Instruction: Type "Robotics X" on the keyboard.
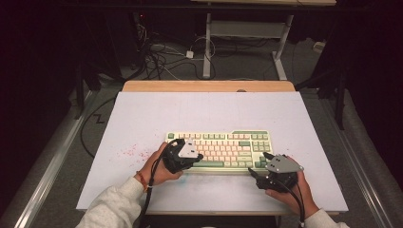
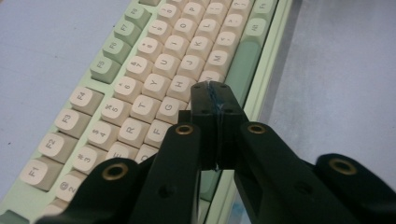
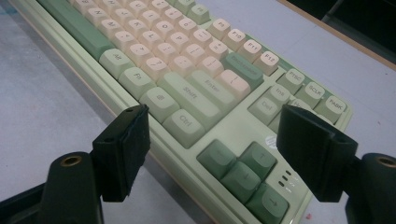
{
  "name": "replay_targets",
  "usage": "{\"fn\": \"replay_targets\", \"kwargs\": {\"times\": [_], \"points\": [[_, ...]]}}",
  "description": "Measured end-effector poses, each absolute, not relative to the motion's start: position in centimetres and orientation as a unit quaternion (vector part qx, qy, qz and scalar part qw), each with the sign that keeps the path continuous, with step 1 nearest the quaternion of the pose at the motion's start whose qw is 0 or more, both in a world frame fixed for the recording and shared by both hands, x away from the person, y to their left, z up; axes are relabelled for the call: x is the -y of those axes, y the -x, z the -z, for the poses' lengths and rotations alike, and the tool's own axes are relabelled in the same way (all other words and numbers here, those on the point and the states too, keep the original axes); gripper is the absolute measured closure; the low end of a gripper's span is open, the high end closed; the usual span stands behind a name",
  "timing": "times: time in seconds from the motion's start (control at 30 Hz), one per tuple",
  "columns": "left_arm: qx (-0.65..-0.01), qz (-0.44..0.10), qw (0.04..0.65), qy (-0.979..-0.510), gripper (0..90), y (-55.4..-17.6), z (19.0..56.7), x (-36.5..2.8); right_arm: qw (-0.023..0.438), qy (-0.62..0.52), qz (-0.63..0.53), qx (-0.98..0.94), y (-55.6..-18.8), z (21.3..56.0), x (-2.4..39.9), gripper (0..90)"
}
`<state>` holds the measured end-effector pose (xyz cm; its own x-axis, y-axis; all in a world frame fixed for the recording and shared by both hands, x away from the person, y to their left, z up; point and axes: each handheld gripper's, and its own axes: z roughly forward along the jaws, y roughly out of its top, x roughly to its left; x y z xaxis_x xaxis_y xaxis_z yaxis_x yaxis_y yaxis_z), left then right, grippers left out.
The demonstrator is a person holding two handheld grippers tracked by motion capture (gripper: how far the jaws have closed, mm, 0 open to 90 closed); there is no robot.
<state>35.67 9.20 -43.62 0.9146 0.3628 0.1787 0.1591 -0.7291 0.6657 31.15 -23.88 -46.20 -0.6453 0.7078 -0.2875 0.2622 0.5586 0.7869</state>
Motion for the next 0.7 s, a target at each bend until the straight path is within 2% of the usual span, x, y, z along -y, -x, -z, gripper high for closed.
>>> {"fn": "replay_targets", "kwargs": {"times": [0.43,0.53,0.7], "points": [[-0.161,-0.164,0.347,-0.909,82.6,-35.8,43.1,-10.6,0.305,-0.294,-0.368,-0.828,-31.1,46.1,24.0,26.1],[-0.163,-0.167,0.35,-0.907,79.7,-35.8,43.0,-10.9,0.305,-0.294,-0.368,-0.828,-31.2,46.1,24.0,26.1],[-0.17,-0.19,0.351,-0.901,67.5,-35.5,43.0,-11.4,0.306,-0.295,-0.369,-0.827,-31.2,46.1,24.0,26.1]]}}
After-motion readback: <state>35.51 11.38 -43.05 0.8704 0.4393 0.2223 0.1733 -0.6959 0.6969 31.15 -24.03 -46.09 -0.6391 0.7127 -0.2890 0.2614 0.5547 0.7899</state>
